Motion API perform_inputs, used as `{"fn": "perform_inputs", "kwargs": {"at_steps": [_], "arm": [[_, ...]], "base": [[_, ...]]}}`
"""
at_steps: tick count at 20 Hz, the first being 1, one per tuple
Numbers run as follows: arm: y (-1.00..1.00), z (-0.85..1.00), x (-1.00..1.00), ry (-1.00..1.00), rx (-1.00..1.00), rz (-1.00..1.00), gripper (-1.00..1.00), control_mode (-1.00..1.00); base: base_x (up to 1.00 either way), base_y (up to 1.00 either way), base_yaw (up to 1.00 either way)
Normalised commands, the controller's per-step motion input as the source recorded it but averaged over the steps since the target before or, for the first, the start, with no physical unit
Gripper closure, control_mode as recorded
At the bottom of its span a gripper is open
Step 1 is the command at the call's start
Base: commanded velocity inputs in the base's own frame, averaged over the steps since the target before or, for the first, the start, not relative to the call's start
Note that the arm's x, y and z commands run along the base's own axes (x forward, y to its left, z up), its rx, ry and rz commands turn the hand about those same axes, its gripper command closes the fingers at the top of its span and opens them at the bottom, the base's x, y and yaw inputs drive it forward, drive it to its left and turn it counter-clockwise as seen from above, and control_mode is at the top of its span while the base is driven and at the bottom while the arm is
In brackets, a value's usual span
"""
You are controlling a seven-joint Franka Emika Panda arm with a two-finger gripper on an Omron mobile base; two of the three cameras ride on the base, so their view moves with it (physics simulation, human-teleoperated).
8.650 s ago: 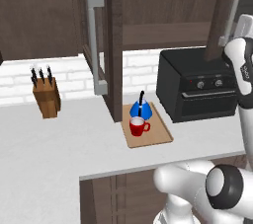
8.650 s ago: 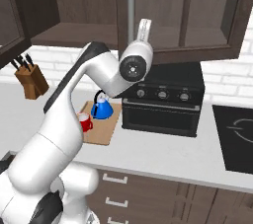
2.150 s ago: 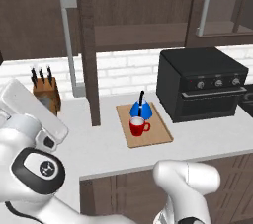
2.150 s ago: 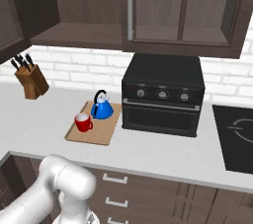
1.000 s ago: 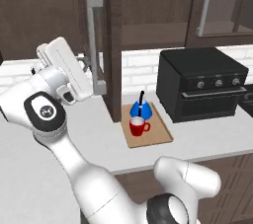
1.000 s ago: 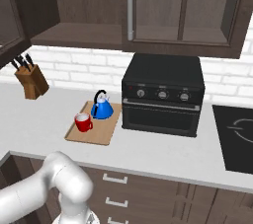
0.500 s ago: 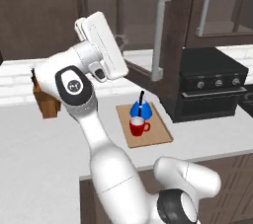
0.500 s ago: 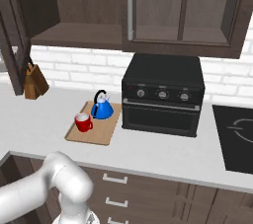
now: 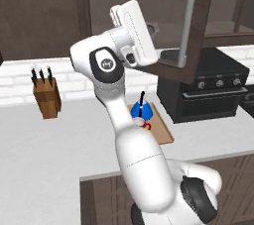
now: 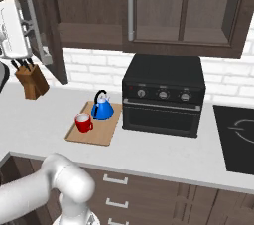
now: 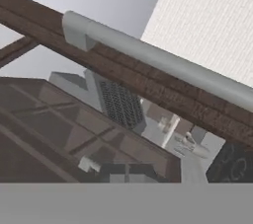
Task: Pick the kettle from the counter and place it on the tray. Then pick the mug from the cabinet and place it on the tray. Then close the cabinet doors.
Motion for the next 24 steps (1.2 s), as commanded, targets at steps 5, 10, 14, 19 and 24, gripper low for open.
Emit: {"fn": "perform_inputs", "kwargs": {"at_steps": [5, 10, 14, 19, 24], "arm": [[-0.25, 0.00, 0.08, 0.22, 0.01, 0.46, 1.00, -1.00], [-0.01, 0.00, -0.14, 0.24, -0.06, 0.83, 1.00, -1.00], [-0.04, -0.05, 0.60, 0.32, 0.00, 0.72, 1.00, -1.00], [-0.02, -0.08, 0.99, 0.36, 0.01, 0.54, 1.00, -1.00], [0.00, -0.20, 1.00, 0.25, 0.00, 0.37, 1.00, -1.00]], "base": [[0.00, 0.00, 0.00], [0.00, 0.00, 0.00], [0.00, 0.00, 0.00], [0.00, 0.00, 0.00], [0.00, 0.00, 0.00]]}}
